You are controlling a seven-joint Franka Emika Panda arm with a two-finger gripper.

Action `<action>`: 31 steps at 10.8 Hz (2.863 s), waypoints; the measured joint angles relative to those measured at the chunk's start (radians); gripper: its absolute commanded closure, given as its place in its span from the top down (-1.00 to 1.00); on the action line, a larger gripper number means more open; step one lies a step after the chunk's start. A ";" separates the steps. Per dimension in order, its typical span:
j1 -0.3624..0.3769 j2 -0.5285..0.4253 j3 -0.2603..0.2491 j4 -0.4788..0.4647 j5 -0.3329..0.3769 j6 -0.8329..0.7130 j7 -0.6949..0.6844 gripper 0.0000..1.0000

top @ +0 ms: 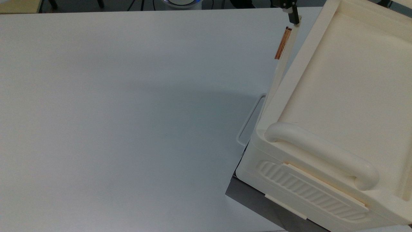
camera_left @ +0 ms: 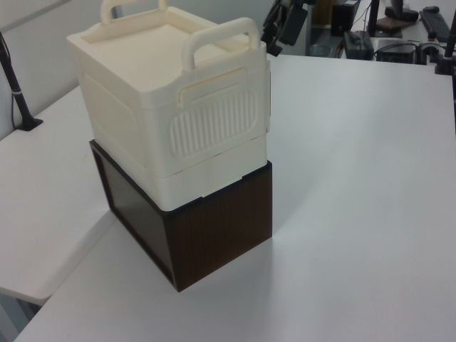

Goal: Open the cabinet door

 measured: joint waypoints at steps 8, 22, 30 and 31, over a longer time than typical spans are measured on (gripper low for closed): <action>0.000 -0.011 0.000 0.004 0.002 -0.101 -0.271 1.00; 0.000 0.012 0.041 0.006 0.002 -0.063 -0.342 1.00; -0.144 0.003 0.023 0.006 -0.031 -0.173 -0.354 1.00; -0.169 -0.002 0.008 0.007 -0.047 -0.185 -0.354 1.00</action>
